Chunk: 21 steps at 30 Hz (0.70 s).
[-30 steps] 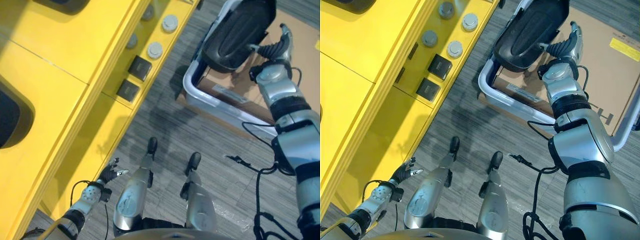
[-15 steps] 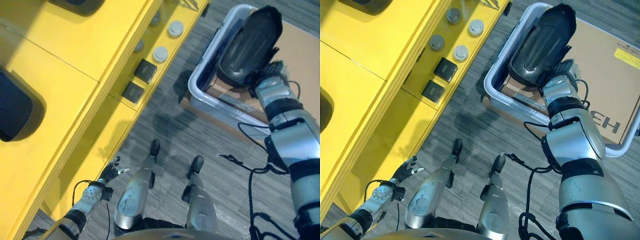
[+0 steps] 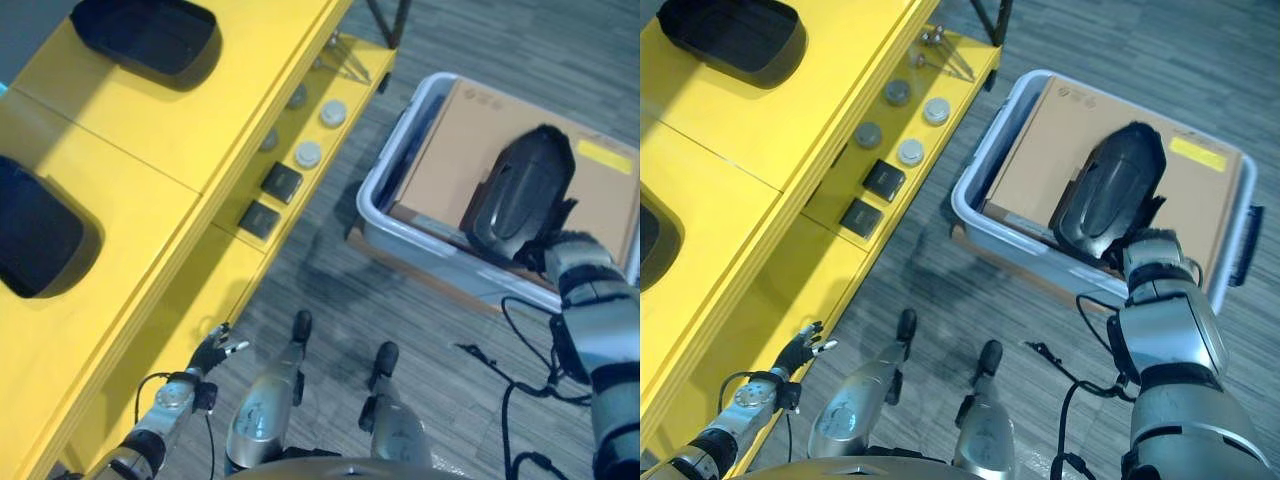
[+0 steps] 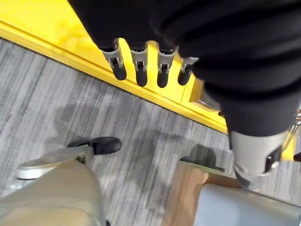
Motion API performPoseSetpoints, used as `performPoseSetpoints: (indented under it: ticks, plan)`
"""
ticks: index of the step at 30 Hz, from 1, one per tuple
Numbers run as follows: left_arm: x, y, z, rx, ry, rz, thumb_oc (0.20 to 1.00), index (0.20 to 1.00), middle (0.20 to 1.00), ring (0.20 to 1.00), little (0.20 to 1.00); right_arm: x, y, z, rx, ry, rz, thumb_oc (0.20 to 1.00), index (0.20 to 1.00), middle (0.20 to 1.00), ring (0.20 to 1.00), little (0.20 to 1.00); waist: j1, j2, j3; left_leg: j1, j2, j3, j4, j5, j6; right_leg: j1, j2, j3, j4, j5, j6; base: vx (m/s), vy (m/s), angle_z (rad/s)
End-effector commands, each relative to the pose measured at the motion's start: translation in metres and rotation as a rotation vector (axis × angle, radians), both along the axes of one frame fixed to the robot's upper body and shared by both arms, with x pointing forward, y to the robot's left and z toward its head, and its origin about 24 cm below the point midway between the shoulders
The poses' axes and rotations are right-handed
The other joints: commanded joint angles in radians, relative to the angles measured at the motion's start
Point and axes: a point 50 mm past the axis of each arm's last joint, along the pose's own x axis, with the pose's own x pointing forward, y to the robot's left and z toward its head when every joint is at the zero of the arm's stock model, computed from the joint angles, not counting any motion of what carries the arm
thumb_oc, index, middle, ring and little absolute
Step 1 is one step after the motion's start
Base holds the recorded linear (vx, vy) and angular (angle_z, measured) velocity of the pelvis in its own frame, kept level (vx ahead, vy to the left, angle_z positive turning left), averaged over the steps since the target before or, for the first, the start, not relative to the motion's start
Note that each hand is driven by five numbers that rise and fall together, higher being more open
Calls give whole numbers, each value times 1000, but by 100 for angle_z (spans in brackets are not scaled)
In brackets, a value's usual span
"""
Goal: Move parts from the plastic box to the shelf.
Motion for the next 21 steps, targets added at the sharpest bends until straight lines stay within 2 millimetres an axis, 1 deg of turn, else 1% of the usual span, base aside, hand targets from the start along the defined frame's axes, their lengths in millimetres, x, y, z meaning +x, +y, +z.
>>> performPoseSetpoints:
  ticks: [1, 2, 4, 7, 8, 9, 10, 11, 12, 13, 15, 16, 17, 19, 20, 21]
  plan:
    - [6, -8, 7, -39, -39, -51, 1000, 1000, 1000, 1000, 1000, -3, -24, 42, -217, -108, 48, 200, 200, 200, 200, 200, 5, 1, -13, 52, 47, 26, 49, -147, -23, -7, -42, -11, 54, -60, 36, 30, -117, -11]
    - [12, -9, 12, -59, -61, -49, 1000, 1000, 1000, 1000, 1000, -1, -22, 45, -269, -121, 89, 200, 200, 200, 200, 200, -3, -6, -30, 65, 53, 35, 46, -150, -25, 4, -38, -7, 47, -59, 37, 37, -141, -12]
    - [23, -13, 25, -72, -103, -67, 1000, 1000, 1000, 1000, 1000, 2, -17, 49, -309, -164, 141, 200, 200, 200, 200, 200, -16, -20, -55, 85, 63, 47, 43, -152, -29, 20, -29, 2, 39, -57, 36, 40, -146, -15]
    - [41, -26, 54, -130, -180, -112, 1000, 1000, 1000, 1000, 1000, 9, 1, 65, -464, -232, 253, 200, 200, 200, 200, 200, -45, -38, -101, 129, 82, 69, 31, -158, -36, 55, -10, 17, 25, -60, 31, 25, -144, -16]
    - [44, -29, 58, -140, -186, -114, 1000, 1000, 1000, 1000, 1000, 10, 4, 67, -488, -239, 268, 200, 200, 200, 200, 200, -49, -41, -109, 130, 82, 71, 29, -155, -36, 55, -10, 19, 23, -58, 31, 41, -78, -15]
    - [52, -35, 68, -177, -207, -123, 1000, 1000, 1000, 1000, 1000, 10, 10, 72, -536, -259, 302, 200, 200, 200, 200, 200, -61, -46, -129, 141, 87, 77, 23, -154, -38, 63, -4, 23, 20, -59, 30, 20, -57, -21]
    - [55, -38, 73, -192, -213, -123, 1000, 1000, 1000, 1000, 1000, 11, 13, 75, -556, -264, 321, 200, 200, 200, 200, 200, -66, -49, -136, 147, 89, 79, 21, -153, -38, 67, -1, 26, 18, -59, 29, 22, -89, -19]
    - [66, -49, 90, -266, -253, -124, 1000, 1000, 1000, 1000, 1000, 10, 23, 83, -633, -285, 372, 200, 200, 200, 200, 200, -83, -56, -162, 163, 96, 86, 13, -151, -39, 78, 7, 34, 16, -61, 27, 16, -79, -16]
    - [72, -58, 98, -342, -244, -110, 1000, 1000, 1000, 1000, 1000, 10, 29, 88, -669, -292, 401, 200, 200, 200, 200, 200, -97, -62, -180, 174, 98, 92, 8, -150, -40, 84, 12, 39, 15, -61, 27, 8, -69, -11]
    - [72, -58, 98, -342, -242, -111, 1000, 1000, 1000, 1000, 1000, 9, 28, 88, -669, -291, 400, 200, 200, 200, 200, 200, -96, -62, -180, 174, 99, 92, 7, -150, -40, 84, 12, 39, 15, -62, 27, 14, -52, -8]
    - [80, -80, 109, -515, -193, -110, 1000, 1000, 1000, 1000, 1000, 8, 39, 97, -752, -311, 470, 200, 200, 200, 200, 200, -121, -74, -211, 194, 105, 104, 2, -149, -40, 97, 19, 45, 15, -63, 24, -16, -50, -8]
    - [80, -85, 110, -550, -182, -117, 1000, 1000, 1000, 1000, 1000, 8, 42, 99, -777, -318, 486, 200, 200, 200, 200, 200, -125, -76, -216, 196, 106, 106, 2, -149, -40, 99, 20, 45, 15, -64, 23, -32, -46, -11]
    - [83, -98, 113, -615, -150, -122, 1000, 1000, 1000, 1000, 1000, 9, 49, 108, -815, -336, 529, 200, 200, 200, 200, 200, -138, -82, -234, 206, 108, 114, 1, -150, -39, 105, 25, 48, 15, -66, 21, -14, -36, -11]
    - [86, -119, 118, -710, -95, -132, 1000, 1000, 1000, 1000, 1000, 12, 62, 123, -880, -368, 593, 200, 200, 200, 200, 200, -156, -89, -258, 223, 111, 123, -1, -154, -39, 117, 31, 55, 14, -70, 19, -5, -31, -8]
    - [85, -131, 119, -787, -46, -126, 1000, 1000, 1000, 1000, 1000, 14, 72, 134, -928, -396, 637, 200, 200, 200, 200, 200, -165, -90, -266, 239, 113, 129, -4, -160, -40, 128, 36, 61, 15, -76, 19, -29, -14, -11]
    - [84, -139, 120, -837, -15, -124, 1000, 1000, 1000, 1000, 1000, 15, 80, 143, -963, -418, 670, 200, 200, 200, 200, 200, -175, -93, -276, 242, 112, 133, -6, -158, -39, 127, 37, 67, 14, -75, 18, -40, 1, -21]
